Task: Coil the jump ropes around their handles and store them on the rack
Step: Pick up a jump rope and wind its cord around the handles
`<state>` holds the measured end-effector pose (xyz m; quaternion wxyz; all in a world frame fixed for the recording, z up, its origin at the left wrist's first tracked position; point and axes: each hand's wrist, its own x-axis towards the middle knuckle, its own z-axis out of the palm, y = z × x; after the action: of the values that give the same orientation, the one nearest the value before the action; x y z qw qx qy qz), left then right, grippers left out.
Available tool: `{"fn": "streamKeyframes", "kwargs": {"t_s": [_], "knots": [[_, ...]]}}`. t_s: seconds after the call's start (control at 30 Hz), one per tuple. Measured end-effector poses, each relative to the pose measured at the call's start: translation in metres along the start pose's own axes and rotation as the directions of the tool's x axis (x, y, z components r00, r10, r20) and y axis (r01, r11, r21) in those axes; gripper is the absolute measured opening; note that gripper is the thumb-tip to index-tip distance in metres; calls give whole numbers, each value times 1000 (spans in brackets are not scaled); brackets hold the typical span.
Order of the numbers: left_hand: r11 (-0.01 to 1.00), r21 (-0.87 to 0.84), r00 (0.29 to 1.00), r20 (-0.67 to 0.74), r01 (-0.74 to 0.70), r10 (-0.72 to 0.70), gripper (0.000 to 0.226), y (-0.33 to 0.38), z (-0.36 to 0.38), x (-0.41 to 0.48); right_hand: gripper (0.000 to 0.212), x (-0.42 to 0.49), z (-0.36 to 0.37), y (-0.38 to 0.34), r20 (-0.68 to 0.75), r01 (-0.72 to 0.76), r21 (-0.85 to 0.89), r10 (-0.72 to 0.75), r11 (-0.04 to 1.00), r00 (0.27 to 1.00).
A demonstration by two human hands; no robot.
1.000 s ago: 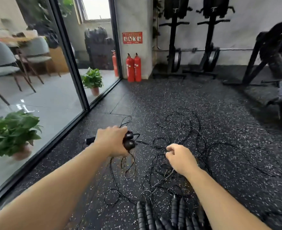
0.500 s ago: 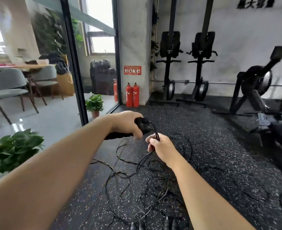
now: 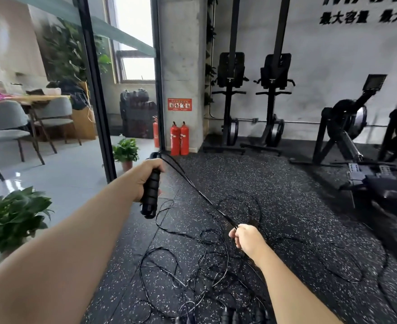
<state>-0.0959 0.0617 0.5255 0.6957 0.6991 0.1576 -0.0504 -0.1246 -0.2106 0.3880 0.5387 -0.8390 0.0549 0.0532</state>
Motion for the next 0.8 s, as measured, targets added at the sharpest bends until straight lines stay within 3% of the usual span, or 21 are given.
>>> {"fn": "streamKeyframes", "kwargs": {"t_s": [0.17,0.2,0.3,0.37,0.43,0.5,0.6,0.7,0.73,0.77,0.8], "knots": [[994,-22,982,164,103,-98,8,-19,25,-15,38,0,-4,-24,-75,64,-90,-71,994,995],[992,-22,970,212,122,-115,7,-25,35,-20,38,-1,-3,-34,-64,95,-86,-101,992,993],[981,-43,917,365,189,-161,35,-47,68,-31,34,-6,-1,-59,-15,149,-75,-151,986,988],[978,-75,886,441,193,-141,24,-55,89,-39,35,-7,3,-70,72,181,-71,-176,981,982],[975,-138,890,446,172,-94,10,-58,105,-45,39,-5,3,-75,148,260,-158,-237,953,960],[966,-206,912,405,154,-59,9,-56,111,-45,37,-4,-1,-77,169,248,-195,-217,949,961],[950,-288,938,347,118,-11,6,-49,109,-40,23,-5,-9,-71,196,170,-241,-124,955,973],[931,-348,959,282,113,-11,5,-41,99,-33,28,3,-17,-50,181,82,-219,-42,972,983],[927,-357,964,266,114,-16,4,-39,93,-30,30,3,-20,-47,179,63,-334,-2,940,984],[925,-362,967,252,112,-19,4,-38,88,-27,30,6,-21,-36,218,206,-691,-72,693,973],[924,-366,972,235,106,-18,5,-37,82,-25,30,9,-24,-22,241,279,-822,-141,497,960]]}}
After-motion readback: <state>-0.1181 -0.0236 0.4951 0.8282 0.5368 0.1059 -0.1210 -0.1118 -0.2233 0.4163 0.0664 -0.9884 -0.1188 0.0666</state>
